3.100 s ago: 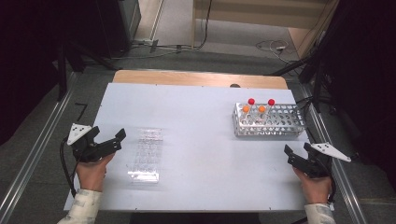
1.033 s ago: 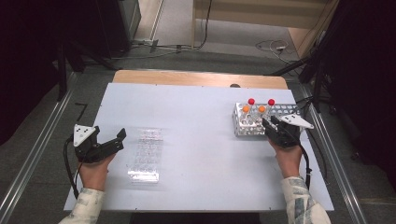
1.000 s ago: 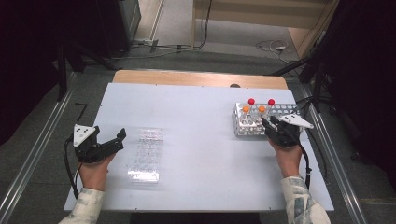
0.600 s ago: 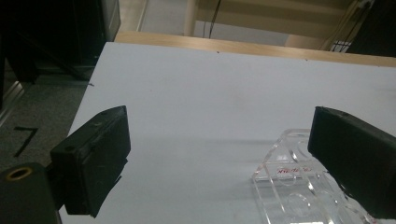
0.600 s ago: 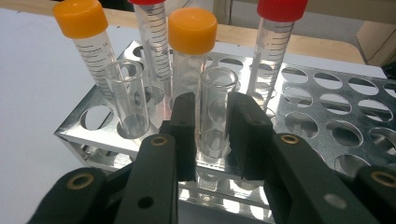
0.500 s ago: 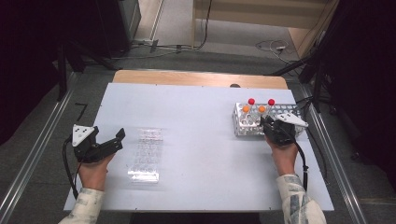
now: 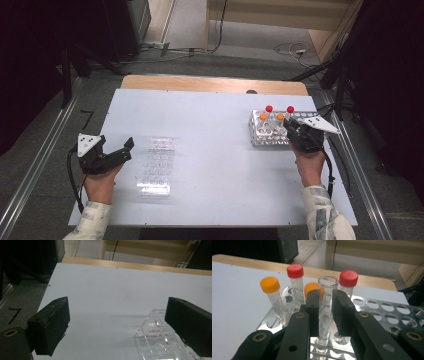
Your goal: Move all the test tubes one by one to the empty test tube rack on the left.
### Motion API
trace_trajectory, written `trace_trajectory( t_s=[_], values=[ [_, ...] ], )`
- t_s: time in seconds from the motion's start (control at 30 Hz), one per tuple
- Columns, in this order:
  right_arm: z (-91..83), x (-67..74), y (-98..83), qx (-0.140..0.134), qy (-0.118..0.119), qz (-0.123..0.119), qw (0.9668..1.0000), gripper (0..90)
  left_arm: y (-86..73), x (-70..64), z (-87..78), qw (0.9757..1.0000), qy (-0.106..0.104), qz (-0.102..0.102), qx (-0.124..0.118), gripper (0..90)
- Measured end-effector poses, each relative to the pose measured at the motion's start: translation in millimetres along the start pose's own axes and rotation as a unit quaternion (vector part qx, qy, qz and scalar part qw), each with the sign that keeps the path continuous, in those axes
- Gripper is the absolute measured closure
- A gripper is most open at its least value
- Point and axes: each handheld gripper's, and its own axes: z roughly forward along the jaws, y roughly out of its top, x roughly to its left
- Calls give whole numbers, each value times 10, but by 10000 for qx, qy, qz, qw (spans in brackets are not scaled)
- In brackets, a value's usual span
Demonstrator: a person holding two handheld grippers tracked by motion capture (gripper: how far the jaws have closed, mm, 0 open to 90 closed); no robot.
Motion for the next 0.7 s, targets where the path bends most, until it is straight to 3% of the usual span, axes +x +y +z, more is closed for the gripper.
trace_trajectory(
  t_s=[0.13, 0.27, 0.7],
  values=[
    [-176, 29, 131, -247, 84, -10, 9997, 728, 1, -4, -4, 10000, 16, 5, -17, 69],
    [-283, 79, 180, -305, 152, -42, 9994, 728, -3, -9, -1, 10000, 47, 17, 4, 70],
    [-425, 278, 141, -329, 447, -228, 9982, 728, 8, -40, -16, 10000, 25, 32, -41, 76]
  ],
)
